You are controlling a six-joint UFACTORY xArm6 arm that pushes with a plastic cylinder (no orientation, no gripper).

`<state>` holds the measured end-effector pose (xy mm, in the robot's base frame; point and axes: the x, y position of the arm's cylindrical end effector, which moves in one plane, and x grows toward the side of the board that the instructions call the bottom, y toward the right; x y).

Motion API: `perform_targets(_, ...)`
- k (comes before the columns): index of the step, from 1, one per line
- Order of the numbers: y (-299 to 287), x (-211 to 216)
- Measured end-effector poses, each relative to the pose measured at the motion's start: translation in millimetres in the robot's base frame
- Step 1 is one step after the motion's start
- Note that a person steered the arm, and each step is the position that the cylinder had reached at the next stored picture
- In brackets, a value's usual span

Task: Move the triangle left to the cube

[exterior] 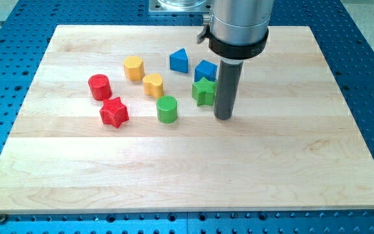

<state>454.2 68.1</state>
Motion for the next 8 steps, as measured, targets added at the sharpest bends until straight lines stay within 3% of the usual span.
perform_targets(6, 5, 8)
perform_targets(7, 37, -41)
perform_targets(8, 57, -132)
